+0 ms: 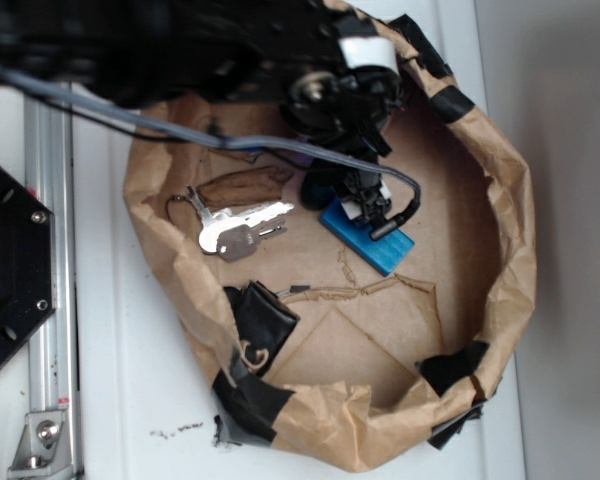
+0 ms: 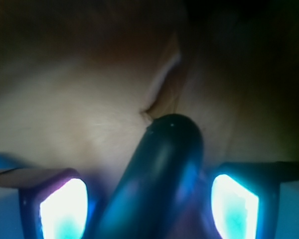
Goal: Grab the plastic pickle.
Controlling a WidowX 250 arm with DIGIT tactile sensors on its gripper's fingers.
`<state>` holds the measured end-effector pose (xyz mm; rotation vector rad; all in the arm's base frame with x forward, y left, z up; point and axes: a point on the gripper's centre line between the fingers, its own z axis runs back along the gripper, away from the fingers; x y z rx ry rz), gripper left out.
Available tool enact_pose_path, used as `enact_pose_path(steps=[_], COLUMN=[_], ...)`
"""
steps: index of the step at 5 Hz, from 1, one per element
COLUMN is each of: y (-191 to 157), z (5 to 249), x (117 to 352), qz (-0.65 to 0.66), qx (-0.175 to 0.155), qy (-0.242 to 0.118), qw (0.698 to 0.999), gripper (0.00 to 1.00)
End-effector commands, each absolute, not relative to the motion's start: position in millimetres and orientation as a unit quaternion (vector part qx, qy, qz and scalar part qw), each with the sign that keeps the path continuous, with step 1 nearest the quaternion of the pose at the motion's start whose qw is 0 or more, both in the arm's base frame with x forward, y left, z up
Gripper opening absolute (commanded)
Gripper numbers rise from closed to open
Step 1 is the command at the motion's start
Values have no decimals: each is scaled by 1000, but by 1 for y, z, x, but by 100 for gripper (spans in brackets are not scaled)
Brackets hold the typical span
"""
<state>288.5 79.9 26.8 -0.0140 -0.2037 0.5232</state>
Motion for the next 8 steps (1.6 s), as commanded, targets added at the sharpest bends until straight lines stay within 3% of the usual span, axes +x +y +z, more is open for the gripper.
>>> enact_pose_path(steps=[1, 2, 4, 5, 6, 7, 8], y=[75, 67, 67, 63, 34, 21, 21], z=[3, 4, 13, 38, 88, 137, 176], x=[281, 275, 278, 282, 273, 260, 255], qz=[262, 244, 241, 187, 115, 35, -3], qx=[8, 13, 20, 20, -8, 0, 44], qy=[-68, -73, -78, -100, -131, -142, -149], qw=[963, 967, 967, 977, 985, 989, 988], gripper=[37, 0, 0, 0, 0, 0, 0])
